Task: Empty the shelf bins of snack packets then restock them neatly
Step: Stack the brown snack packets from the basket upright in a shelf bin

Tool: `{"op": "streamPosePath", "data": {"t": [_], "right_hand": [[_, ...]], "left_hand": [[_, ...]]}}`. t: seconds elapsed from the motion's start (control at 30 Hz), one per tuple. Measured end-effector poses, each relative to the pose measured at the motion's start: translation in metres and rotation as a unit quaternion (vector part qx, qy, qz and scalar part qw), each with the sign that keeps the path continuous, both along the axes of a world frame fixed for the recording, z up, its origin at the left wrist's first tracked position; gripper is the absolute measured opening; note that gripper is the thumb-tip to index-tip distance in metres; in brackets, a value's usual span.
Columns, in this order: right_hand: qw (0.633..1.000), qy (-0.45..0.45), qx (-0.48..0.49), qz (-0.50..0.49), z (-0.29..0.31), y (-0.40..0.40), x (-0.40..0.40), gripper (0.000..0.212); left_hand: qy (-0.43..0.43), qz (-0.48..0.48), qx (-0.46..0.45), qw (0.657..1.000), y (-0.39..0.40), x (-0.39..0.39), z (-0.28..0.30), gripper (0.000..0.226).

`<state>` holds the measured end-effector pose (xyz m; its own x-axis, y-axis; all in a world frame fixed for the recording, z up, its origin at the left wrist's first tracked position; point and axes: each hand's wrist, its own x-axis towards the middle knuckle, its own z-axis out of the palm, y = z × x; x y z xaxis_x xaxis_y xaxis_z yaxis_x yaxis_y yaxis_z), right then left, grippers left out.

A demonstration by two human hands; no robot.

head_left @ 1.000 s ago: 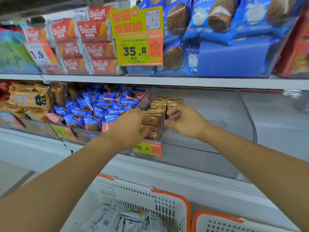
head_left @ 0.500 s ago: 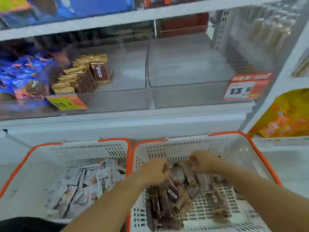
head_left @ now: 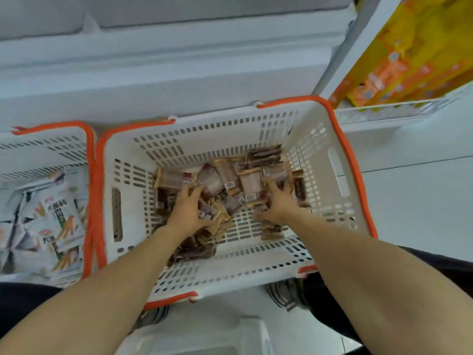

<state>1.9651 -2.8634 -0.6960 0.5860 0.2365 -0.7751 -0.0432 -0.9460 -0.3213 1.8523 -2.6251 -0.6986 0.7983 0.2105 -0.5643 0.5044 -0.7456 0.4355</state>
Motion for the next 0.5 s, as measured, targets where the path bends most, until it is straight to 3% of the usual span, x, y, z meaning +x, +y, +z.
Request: {"op": "streamPosePath", "data": {"t": [0.13,0.27,0.37,0.5], "right_hand": [[0.993,-0.076,-0.002,-0.085,-0.017,0.023,-0.021,0.098],[0.973,-0.081,0.013,-0.214,-0.022,0.044,-0.027,0.091],[0.942,0.031,0.049,-0.330,-0.021,0.056,-0.023,0.086],[0.889,0.215,0.146,-0.377,-0.006,0.057,-0.018,0.030]], "left_hand": [[0.038,0.015,-0.024,0.999,0.009,0.006,-0.005,0.114],[0.111,-0.032,0.004,0.993,0.015,0.004,0.005,0.052],[0.093,-0.001,0.017,0.995,0.016,0.006,0.021,0.023],[0.006,0.101,-0.010,0.995,0.024,0.010,0.037,0.029]]}}
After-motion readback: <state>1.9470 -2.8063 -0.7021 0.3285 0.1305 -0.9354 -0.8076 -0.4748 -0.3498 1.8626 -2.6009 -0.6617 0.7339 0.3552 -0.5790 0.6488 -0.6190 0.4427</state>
